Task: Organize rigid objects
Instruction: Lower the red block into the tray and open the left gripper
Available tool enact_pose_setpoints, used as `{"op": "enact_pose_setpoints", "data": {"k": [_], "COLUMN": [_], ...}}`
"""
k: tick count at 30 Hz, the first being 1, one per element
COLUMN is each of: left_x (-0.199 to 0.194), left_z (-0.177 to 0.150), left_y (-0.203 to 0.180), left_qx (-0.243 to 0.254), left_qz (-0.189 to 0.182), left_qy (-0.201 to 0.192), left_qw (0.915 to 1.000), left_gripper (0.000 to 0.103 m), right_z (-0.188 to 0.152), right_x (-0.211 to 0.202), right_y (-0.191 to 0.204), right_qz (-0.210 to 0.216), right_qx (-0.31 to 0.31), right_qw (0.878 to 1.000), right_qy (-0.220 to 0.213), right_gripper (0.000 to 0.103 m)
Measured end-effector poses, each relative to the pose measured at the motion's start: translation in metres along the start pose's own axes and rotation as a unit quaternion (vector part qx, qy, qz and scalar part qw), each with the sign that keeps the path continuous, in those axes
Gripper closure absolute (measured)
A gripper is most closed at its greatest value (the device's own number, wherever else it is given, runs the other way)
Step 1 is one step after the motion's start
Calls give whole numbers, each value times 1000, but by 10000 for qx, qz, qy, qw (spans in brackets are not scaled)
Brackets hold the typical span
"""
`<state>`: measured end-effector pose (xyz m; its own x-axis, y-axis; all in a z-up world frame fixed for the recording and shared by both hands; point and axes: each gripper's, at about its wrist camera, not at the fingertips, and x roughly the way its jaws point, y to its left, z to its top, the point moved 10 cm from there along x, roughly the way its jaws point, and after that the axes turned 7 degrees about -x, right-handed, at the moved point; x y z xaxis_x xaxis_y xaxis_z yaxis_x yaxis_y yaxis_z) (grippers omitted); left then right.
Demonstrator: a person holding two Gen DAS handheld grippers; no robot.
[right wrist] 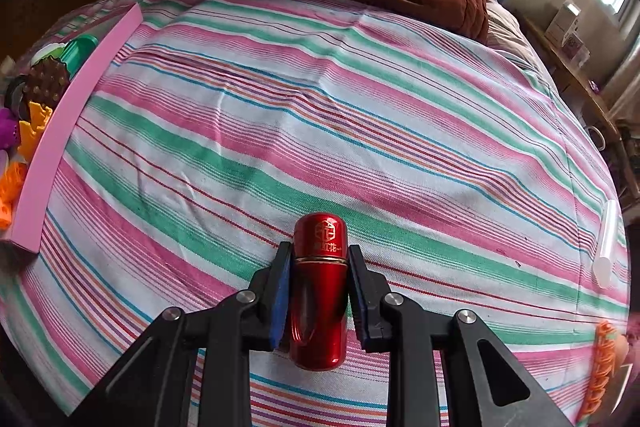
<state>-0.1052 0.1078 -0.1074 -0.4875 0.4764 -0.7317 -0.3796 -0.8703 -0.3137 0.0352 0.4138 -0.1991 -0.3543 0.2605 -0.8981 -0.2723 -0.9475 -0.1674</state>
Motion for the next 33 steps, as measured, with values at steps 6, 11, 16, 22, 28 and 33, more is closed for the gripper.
{"op": "enact_pose_setpoints", "data": {"k": [6,11,16,22,28,33], "left_x": [32,53,42,21,-9,-34], "left_z": [4,-10,-11,-4,4,12], "left_y": [-7,7,7,5,9,22], "left_qx": [47,-16,93,72,75,-15], "left_qz": [155,460,507,527,739,1003], "left_qy": [168,520,347,90,-227,-480], "left_qw": [9997,9976,9981,9985,9970,9938], "left_gripper": [63,58,50,50,50,49], "right_z": [2,1,1,1,1,0], "right_x": [2,1,1,3,2,0], "right_y": [-2,-1,-1,-1,0,0], "right_qz": [24,25,13,-7,-28,26], "right_qx": [10,10,0,-11,12,118], "right_qw": [10000,10000,10000,10000,10000,9999], "right_qy": [5,7,4,-6,-21,1], "right_gripper": [77,77,77,77,77,77]}}
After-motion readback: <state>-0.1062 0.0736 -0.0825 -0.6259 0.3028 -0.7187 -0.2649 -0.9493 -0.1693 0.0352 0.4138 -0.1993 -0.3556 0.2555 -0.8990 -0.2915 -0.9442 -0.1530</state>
